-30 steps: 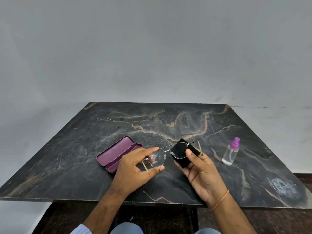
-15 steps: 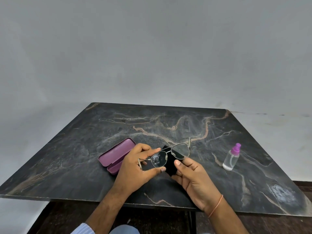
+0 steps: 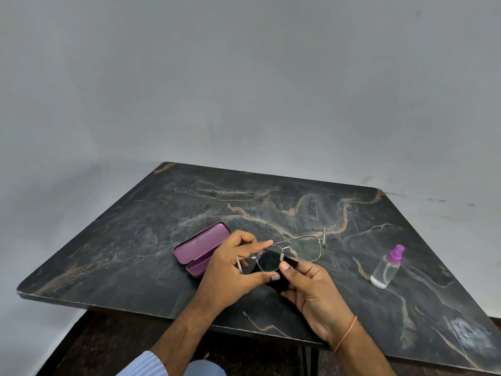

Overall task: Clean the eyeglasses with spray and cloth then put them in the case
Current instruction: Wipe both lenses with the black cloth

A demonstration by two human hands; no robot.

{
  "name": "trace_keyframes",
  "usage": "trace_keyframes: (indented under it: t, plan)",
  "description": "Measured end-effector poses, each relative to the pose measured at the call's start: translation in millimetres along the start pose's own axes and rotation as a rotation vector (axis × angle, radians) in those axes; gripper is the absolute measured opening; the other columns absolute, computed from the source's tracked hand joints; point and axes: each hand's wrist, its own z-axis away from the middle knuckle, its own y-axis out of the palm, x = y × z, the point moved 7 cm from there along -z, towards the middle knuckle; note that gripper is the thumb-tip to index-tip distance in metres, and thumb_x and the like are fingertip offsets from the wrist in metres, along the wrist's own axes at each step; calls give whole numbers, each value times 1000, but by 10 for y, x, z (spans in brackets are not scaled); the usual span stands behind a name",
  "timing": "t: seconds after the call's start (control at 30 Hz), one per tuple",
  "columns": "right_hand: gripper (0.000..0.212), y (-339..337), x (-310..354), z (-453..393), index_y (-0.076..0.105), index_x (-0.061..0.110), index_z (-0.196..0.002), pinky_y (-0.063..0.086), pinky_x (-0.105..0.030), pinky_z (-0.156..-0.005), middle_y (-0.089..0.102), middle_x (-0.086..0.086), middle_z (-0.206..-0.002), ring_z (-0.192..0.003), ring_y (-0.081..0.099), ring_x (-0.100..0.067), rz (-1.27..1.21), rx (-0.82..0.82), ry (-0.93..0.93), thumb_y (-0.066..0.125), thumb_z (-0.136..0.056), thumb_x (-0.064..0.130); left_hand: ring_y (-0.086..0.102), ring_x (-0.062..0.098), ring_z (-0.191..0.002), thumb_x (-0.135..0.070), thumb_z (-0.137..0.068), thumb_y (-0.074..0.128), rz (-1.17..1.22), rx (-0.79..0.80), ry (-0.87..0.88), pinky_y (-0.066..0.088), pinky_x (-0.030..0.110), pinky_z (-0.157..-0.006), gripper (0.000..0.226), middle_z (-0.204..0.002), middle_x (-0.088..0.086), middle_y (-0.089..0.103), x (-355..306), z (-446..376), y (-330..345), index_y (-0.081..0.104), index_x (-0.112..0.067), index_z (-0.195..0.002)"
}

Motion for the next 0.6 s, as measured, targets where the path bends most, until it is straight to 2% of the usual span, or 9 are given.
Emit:
trace_keyframes:
  t: [0.07,0.2,0.3,0.37,0.47,0.6]
  plan:
    - [34,-17,-14,-26,74,-10,-114,65,-43,-89,72,-35,-110,-100,75,-36,-4,-18,-28,76,-87,11,68,19,-112,-43,-74,99,12,-1,-17,62,29,-79,64,-115,-9,64,15,0,5,77,-40,-134]
    - [48,-34,-39,-66,72,-8,-113,65,-48,-90,69,-28,-97,-90,74,-28,-34,23,-8,93,-75,12,69,15,-111,-35,-74,101,20,10,-7,59,22,-83,64,-115,-13,64,-20,-15,20,78,-35,-134]
    - [68,-30,-55,-80,58,-14,-130,61,-58,-95,65,-27,-105,-95,74,-31,-115,72,42,91,-75,11,69,17,-109,-31,-74,102,26,8,39,58,23,-89,64,-115,-12,64,-63,-21,12,78,-32,-134]
    - [73,23,-42,-71,54,-14,-135,60,-60,-97,65,-27,-113,-97,73,-30,-120,127,69,91,-77,11,70,18,-106,-33,-75,101,52,-2,42,58,26,-91,63,-114,-8,64,-65,-21,1,79,-30,-134]
    - [59,65,-30,-56,69,-3,-126,58,-60,-98,71,-20,-109,-96,75,-26,-110,185,98,95,-76,15,70,20,-107,-38,-75,100,67,-3,44,61,31,-91,62,-115,-7,64,-70,-15,-7,79,-33,-134]
    - [24,45,-22,-40,73,-3,-109,65,-48,-87,72,-23,-101,-94,76,-30,-71,110,82,79,-90,11,70,19,-110,-35,-74,102,65,-12,11,62,27,-85,63,-116,-12,64,-34,1,-24,79,-38,-132]
